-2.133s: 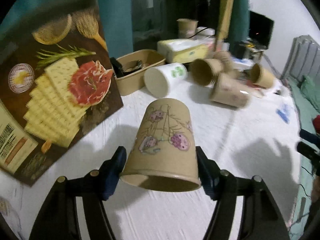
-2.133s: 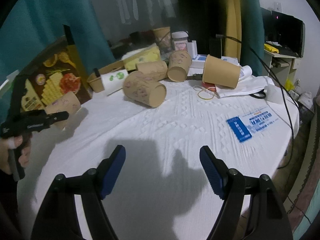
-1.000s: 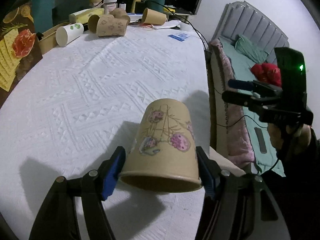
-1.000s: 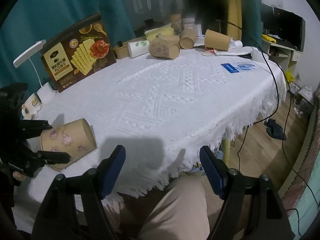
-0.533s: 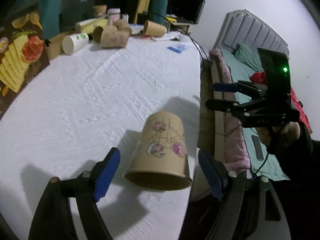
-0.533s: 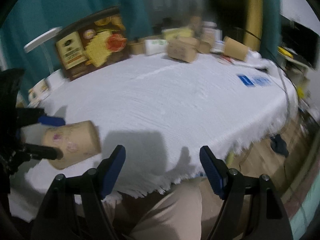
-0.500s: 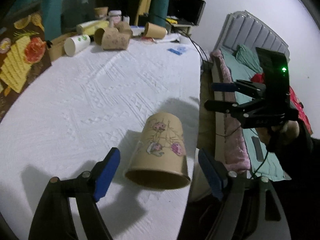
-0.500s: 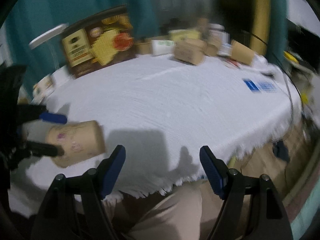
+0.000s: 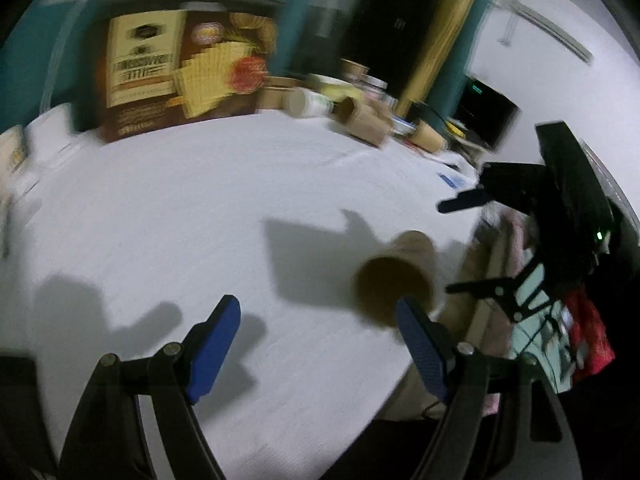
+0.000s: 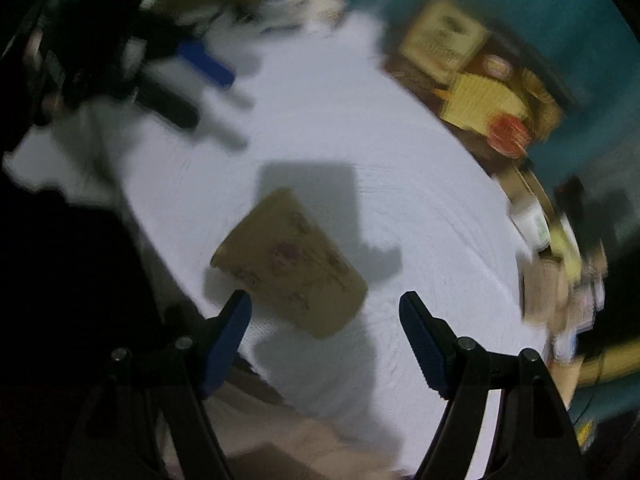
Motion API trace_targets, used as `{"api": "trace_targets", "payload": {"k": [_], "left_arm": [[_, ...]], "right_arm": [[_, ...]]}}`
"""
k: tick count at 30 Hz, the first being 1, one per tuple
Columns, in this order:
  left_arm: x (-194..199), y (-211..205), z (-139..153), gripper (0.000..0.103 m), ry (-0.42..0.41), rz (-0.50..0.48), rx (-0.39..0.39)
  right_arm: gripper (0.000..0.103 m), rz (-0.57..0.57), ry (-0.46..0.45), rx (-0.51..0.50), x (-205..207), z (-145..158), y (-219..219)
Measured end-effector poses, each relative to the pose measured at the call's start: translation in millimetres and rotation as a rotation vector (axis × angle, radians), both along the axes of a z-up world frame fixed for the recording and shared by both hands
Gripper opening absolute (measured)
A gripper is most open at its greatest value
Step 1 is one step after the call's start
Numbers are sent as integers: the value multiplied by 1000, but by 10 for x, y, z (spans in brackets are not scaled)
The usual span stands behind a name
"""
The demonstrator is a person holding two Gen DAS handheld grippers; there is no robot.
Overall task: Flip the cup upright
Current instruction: 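Lift the paper cup with the right gripper and rotate it rim-up, then carry the upright cup with the right gripper and lower it to the table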
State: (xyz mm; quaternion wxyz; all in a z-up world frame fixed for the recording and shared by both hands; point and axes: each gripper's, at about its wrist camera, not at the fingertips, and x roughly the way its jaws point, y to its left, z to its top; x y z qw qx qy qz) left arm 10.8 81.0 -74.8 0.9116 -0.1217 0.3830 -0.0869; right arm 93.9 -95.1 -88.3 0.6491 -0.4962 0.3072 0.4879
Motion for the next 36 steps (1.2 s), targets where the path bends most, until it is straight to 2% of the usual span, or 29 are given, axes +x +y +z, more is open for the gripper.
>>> {"api": "trace_targets", "payload": {"k": [5, 10, 14, 16, 18, 23, 27, 30, 33, 36], "left_arm": [[-126, 279, -176, 80, 18, 126, -52], [-141, 375, -242, 80, 17, 139, -73], [-156, 431, -244, 80, 9, 138, -68], [-185, 474, -252, 80, 5, 138, -74], [-202, 500, -276, 80, 3, 141, -85], [-207, 523, -307, 80, 5, 145, -101], [-209, 519, -293, 80, -4, 141, -95], [-184, 491, -266, 80, -7, 135, -87], [-159, 452, -237, 80, -17, 130, -79], [-125, 425, -228, 80, -20, 142, -51]], "right_arm": [[74, 151, -9, -188, -15, -155, 258], [74, 246, -6, -310, 7, -294, 423], [74, 283, 4, -362, 0, -342, 556], [71, 293, 16, -376, -15, -360, 604], [60, 296, 24, -384, -8, -388, 644], [57, 294, 33, -381, 2, -379, 652], [57, 258, 28, -330, 103, -275, 626], [57, 183, 35, -233, 230, -143, 596], [57, 56, 62, -68, 437, 11, 527], [57, -129, 127, 177, 668, 133, 358]]}}
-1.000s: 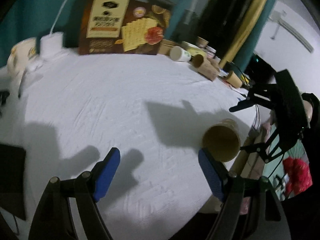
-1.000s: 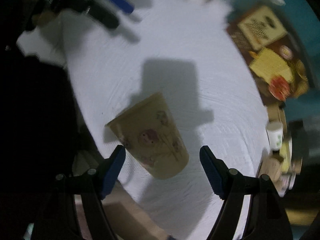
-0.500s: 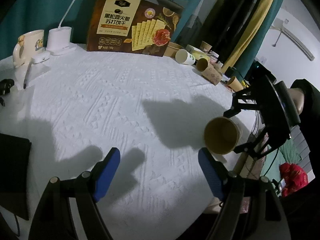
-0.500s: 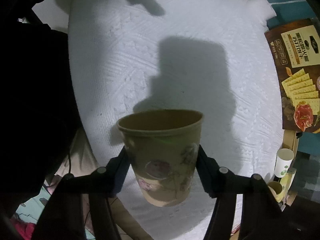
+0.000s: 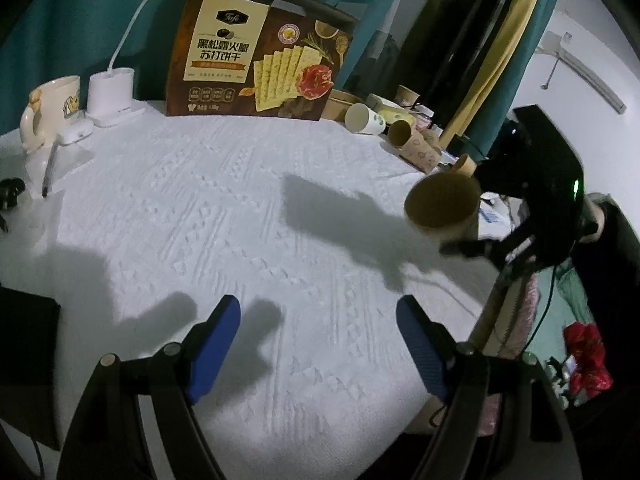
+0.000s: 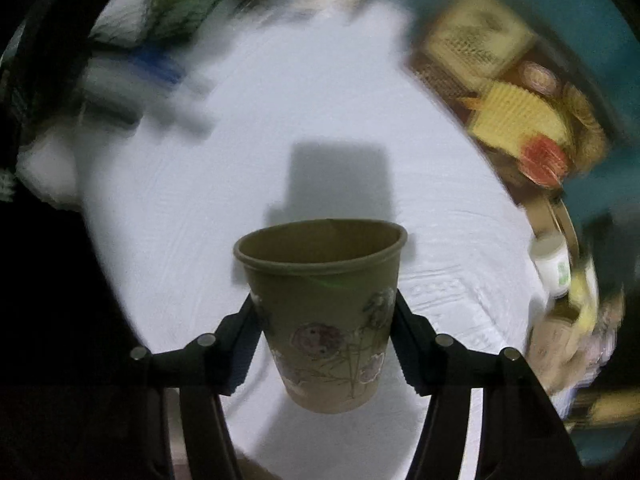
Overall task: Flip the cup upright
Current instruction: 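Carry the upright cup with the right gripper and lower it to the table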
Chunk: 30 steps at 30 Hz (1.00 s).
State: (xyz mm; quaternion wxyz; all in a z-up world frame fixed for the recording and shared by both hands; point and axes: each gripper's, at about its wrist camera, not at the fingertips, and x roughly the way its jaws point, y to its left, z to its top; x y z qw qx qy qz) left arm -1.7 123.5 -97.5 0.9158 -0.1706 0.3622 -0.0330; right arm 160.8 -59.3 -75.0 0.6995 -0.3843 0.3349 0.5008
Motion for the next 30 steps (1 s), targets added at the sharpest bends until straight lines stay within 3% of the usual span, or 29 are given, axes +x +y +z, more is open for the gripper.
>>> {"api": "trace_targets", "payload": {"k": [6, 13, 22, 30], "left_arm": [[98, -58, 24, 80, 15, -4, 18], [165, -184, 92, 80, 11, -29, 49], [244, -258, 101, 80, 26, -43, 70], [287, -296, 138, 80, 24, -45, 86]], "right_arm": [[57, -264, 78, 332, 98, -115, -347], [57, -527, 104, 533, 190, -364, -690], [57, -682, 38, 622, 58, -496, -919], [57, -682, -20, 613, -68, -544, -943]]}}
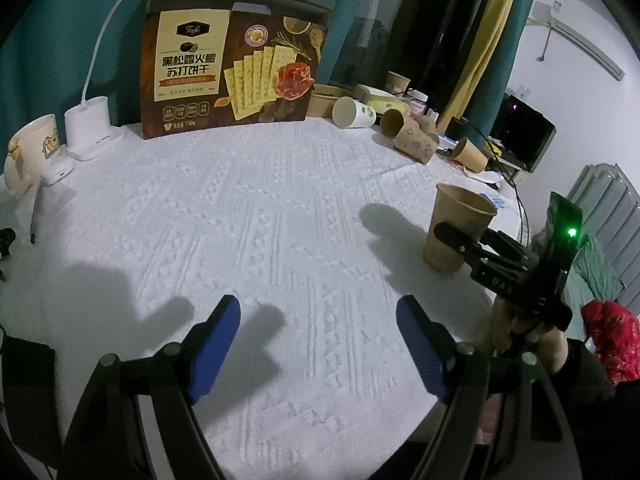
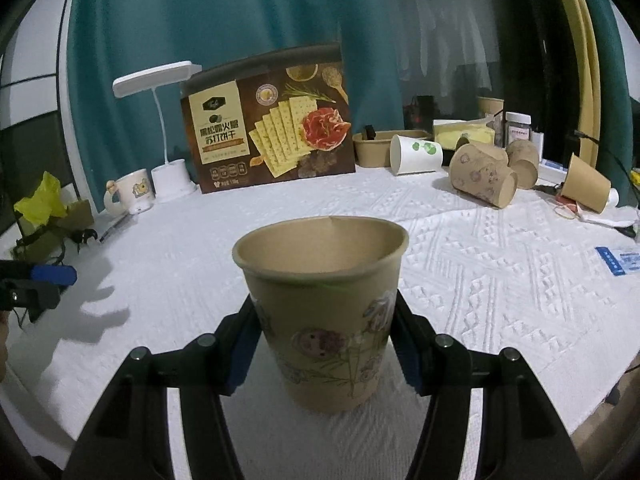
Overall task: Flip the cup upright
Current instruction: 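Carry the upright cup with the right gripper and lower it to the table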
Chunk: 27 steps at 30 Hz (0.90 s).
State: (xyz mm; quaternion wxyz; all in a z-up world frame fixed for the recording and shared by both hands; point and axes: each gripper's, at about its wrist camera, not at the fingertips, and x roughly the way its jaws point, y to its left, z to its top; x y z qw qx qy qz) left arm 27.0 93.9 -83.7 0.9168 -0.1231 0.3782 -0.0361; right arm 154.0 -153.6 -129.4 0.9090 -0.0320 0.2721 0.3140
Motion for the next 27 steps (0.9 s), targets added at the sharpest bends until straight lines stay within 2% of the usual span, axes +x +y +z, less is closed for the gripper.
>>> {"api": "trace_targets", "payload": {"k": [17, 27], "left_arm": [[-34, -156, 9, 80, 10, -43, 14], [-101, -183, 28, 80, 5, -53, 7]], "right_arm": [[59, -25, -2, -13, -91, -34, -23], [62, -31, 64, -41, -137, -104, -24]]}}
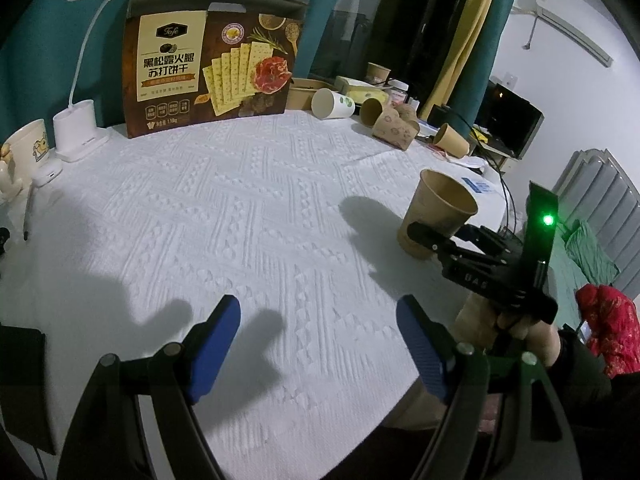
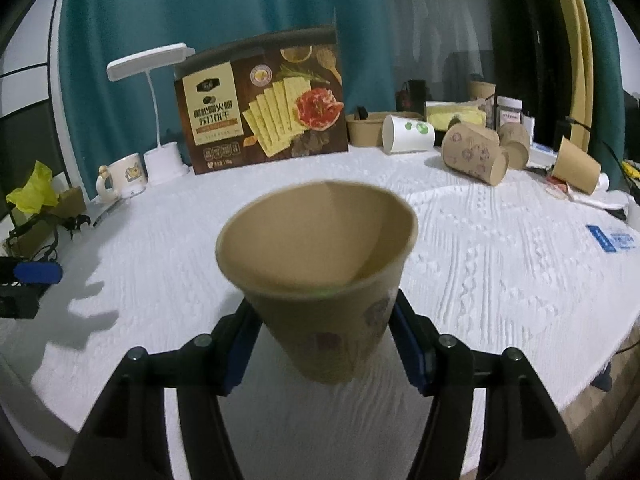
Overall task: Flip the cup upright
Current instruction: 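Carry the upright cup with the right gripper and lower it to the table, then open the right gripper and withdraw it from the standing cup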
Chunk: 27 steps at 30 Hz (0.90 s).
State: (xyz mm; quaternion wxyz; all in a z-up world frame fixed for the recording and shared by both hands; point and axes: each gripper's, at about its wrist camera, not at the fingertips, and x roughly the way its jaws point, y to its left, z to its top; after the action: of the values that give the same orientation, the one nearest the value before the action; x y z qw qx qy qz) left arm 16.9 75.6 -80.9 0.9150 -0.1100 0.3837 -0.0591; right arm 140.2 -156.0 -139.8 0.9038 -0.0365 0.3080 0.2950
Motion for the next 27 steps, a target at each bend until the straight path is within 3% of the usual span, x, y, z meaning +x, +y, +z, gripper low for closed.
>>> {"api": "trace_targets", "payload": {"k": [9, 19, 27], "left_arm": [[-89, -64, -42, 80, -3, -13, 1], [-147, -140, -33, 80, -39, -11, -29], [-165, -373, 152, 80, -110, -34, 118]], "right_arm": [[64, -20, 33, -28, -228, -35, -98], [65, -61, 141, -19, -495, 40, -418], [65, -120, 100, -22, -673, 324, -670]]}}
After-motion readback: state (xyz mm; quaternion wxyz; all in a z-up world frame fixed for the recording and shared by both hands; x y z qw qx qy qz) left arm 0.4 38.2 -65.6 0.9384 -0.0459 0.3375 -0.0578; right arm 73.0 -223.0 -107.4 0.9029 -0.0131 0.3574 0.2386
